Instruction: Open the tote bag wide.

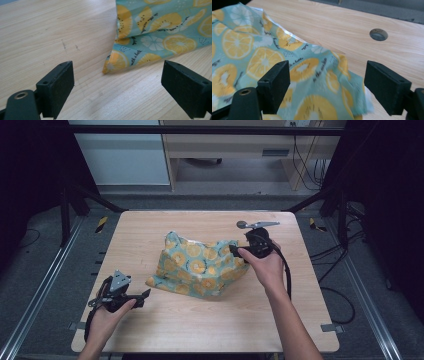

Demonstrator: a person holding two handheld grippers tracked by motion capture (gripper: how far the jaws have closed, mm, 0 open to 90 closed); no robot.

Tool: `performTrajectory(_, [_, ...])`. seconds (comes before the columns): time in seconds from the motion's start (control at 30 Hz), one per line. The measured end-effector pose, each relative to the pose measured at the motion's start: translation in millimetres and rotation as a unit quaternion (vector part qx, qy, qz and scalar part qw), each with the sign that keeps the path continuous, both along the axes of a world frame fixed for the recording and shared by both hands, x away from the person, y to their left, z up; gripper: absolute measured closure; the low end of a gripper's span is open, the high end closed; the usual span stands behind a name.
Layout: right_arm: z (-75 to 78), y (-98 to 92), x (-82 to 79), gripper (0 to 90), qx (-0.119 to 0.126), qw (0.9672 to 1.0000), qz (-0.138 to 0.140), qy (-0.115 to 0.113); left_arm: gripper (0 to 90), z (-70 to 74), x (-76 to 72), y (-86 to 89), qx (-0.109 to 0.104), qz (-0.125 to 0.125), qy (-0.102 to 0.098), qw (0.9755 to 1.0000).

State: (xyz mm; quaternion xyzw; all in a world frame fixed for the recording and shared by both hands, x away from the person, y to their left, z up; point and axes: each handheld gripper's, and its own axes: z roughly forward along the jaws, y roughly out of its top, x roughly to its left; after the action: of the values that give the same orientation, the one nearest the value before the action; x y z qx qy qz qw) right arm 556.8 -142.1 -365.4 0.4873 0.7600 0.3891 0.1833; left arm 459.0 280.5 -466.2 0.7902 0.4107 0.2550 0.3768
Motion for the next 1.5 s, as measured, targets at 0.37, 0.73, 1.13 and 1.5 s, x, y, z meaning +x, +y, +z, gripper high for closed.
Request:
performTrajectory(0.37, [-4.7, 18.2, 32.9, 20.2, -0.018, 0.9989, -0.017, 0.040, 11.0, 0.7, 1.5, 2.0, -0.016, 0.006, 0.001, 0.9999])
performTrajectory(0.73, [-17.0, 29.2, 29.4, 68.4, -0.030, 0.9973, 0.021, 0.064, 11.1, 1.3, -0.6, 6.1, -0.016, 0.008, 0.001, 0.9998])
performTrajectory(1.13, [3.3, 37.7, 3.5, 89.9, 0.014, 0.9971, 0.071, -0.020, 12.3, 1.8, -0.4, 4.9, -0.014, 0.004, -0.001, 0.9999])
performTrajectory(1.5, [17.8, 39.3, -61.2, 90.0, 0.051, 0.9850, 0.130, -0.101, 12.5, 2.3, -4.0, 2.5, -0.003, 0.003, -0.007, 1.0000])
